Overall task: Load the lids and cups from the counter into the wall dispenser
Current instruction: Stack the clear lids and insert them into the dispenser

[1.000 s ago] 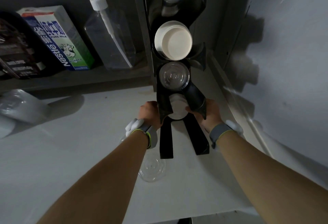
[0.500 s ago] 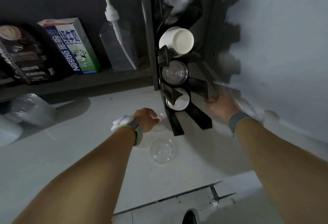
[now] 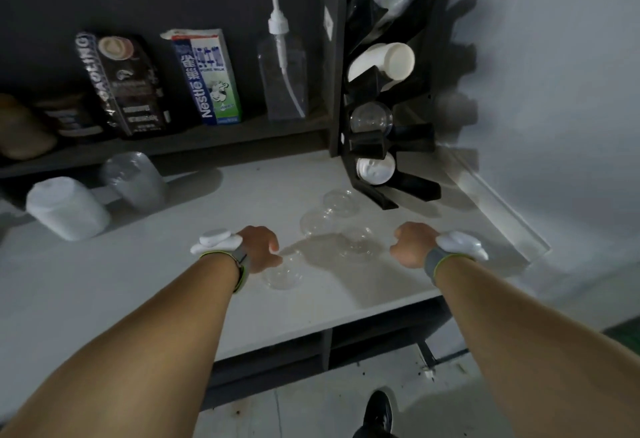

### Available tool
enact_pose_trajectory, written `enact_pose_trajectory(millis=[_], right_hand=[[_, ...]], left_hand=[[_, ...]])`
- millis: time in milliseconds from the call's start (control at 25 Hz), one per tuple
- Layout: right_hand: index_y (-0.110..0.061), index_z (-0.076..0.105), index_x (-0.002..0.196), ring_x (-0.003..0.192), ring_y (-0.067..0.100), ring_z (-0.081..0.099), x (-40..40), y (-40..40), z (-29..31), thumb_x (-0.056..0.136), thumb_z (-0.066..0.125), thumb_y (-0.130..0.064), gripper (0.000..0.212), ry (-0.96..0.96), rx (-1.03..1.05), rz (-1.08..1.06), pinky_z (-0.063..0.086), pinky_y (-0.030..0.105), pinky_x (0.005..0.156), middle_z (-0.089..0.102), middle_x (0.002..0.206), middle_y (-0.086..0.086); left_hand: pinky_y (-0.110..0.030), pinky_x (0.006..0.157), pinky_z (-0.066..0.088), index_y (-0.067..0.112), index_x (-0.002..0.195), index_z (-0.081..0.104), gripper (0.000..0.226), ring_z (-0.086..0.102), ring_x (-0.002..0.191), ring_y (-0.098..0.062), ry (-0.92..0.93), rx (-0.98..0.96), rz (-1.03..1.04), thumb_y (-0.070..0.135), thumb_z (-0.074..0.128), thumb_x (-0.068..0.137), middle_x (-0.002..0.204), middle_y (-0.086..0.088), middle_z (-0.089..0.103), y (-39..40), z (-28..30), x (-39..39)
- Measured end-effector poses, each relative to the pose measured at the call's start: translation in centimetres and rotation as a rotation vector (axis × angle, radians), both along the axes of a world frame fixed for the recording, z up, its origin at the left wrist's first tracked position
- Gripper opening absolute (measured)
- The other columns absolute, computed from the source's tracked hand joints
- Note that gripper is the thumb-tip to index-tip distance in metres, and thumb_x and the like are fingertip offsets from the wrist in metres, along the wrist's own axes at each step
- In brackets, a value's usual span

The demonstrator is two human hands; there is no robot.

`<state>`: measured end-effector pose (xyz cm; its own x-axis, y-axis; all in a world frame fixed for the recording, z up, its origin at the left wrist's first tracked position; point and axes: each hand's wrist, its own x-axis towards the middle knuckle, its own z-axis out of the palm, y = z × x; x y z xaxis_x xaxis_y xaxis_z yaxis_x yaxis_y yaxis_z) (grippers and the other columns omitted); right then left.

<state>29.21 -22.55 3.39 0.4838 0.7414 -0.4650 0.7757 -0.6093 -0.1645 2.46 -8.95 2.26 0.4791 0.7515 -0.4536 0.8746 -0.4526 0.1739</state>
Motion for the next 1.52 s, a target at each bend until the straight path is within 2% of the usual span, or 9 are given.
enact_pose_trajectory(millis=[160,280,480,640,800,920,1080,1280,1520], right_hand=[[-0.012,0.065,0.116,0.111,0.033,0.063,-5.2,1.6,-2.4,0.085,0.053,-0.029,0.037,-0.005,0.032,0.128,0.052,0.033,0.092,0.067,0.123,0.012],[-0.015,0.058,0.128,0.120,0.031,0.058,-6.1,2.4,-3.3,0.086,0.054,-0.031,0.045,0.000,0.062,0.158,0.049,0.034,0.097,0.060,0.133,0.009],[-0.023,0.035,0.145,0.137,0.033,0.036,-4.9,3.9,-4.1,0.073,0.068,-0.046,0.082,0.072,0.099,0.145,0.039,0.037,0.108,0.033,0.151,0.011],[-0.029,0.017,0.150,0.146,0.036,0.017,-4.3,5.5,-5.0,0.058,0.075,-0.056,0.112,0.048,-0.026,0.125,0.033,0.044,0.114,0.011,0.159,0.011],[-0.022,0.038,0.135,0.125,0.035,0.045,-3.9,6.7,-5.2,0.053,0.077,-0.052,0.096,0.025,-0.062,0.156,0.047,0.042,0.099,0.042,0.139,0.012],[-0.024,0.038,0.136,0.123,0.034,0.047,-4.1,6.2,-4.5,0.059,0.072,-0.053,0.089,0.041,-0.005,0.167,0.047,0.043,0.097,0.043,0.136,0.011],[-0.034,0.033,0.139,0.117,0.027,0.052,-6.9,4.5,-3.4,0.063,0.070,-0.055,0.087,0.300,0.160,0.185,0.047,0.040,0.096,0.045,0.128,0.003],[-0.038,0.034,0.135,0.121,0.025,0.048,-10.3,4.9,-3.8,0.056,0.068,-0.066,0.090,0.289,0.160,0.262,0.047,0.041,0.096,0.047,0.129,0.000],[-0.031,0.041,0.140,0.123,0.028,0.053,-9.9,4.8,-4.8,0.076,0.066,-0.049,0.071,0.336,0.223,0.089,0.044,0.034,0.099,0.052,0.134,0.007]], left_hand=[[-0.033,0.105,0.041,0.026,0.133,0.053,0.052,0.049,0.128,-0.023,-0.012,-0.007,0.040,0.046,0.062,0.086,0.140,-0.003,0.051,-1.0,-1.0,-2.3],[-0.036,0.105,0.040,0.027,0.143,0.040,0.070,0.043,0.134,-0.026,-0.115,-0.023,0.081,0.048,0.066,0.082,0.146,-0.005,0.043,-1.3,-1.7,-2.5],[-0.046,0.100,0.045,0.035,0.143,0.034,0.098,0.048,0.129,-0.025,-0.148,-0.093,0.046,0.057,0.078,0.058,0.141,0.003,0.041,-2.3,-3.2,-0.2],[-0.046,0.089,0.051,0.039,0.129,0.042,0.090,0.056,0.115,-0.024,-0.113,-0.060,0.066,0.054,0.077,0.048,0.131,0.006,0.050,-2.2,-4.8,0.5],[-0.043,0.094,0.050,0.031,0.134,0.043,0.089,0.052,0.120,-0.026,-0.149,-0.059,0.076,0.049,0.080,0.056,0.130,0.000,0.049,-1.2,-4.6,0.3],[-0.042,0.095,0.049,0.027,0.136,0.042,0.089,0.050,0.122,-0.026,-0.208,-0.078,0.075,0.044,0.082,0.059,0.133,-0.001,0.048,-1.1,-4.5,0.6],[-0.037,0.095,0.049,0.027,0.136,0.040,0.086,0.048,0.127,-0.024,-0.346,-0.143,0.055,0.035,0.082,0.060,0.139,0.000,0.044,-2.3,-5.1,1.7],[-0.027,0.110,0.034,0.022,0.155,0.015,0.117,0.032,0.143,-0.019,-0.428,-0.177,0.119,0.040,0.085,0.062,0.159,0.004,0.024,-3.3,-5.3,1.5],[-0.032,0.107,0.041,0.026,0.153,0.024,0.104,0.044,0.132,-0.021,-0.475,-0.225,0.318,0.039,0.083,0.068,0.145,0.000,0.041,-3.0,-5.0,-0.1]])
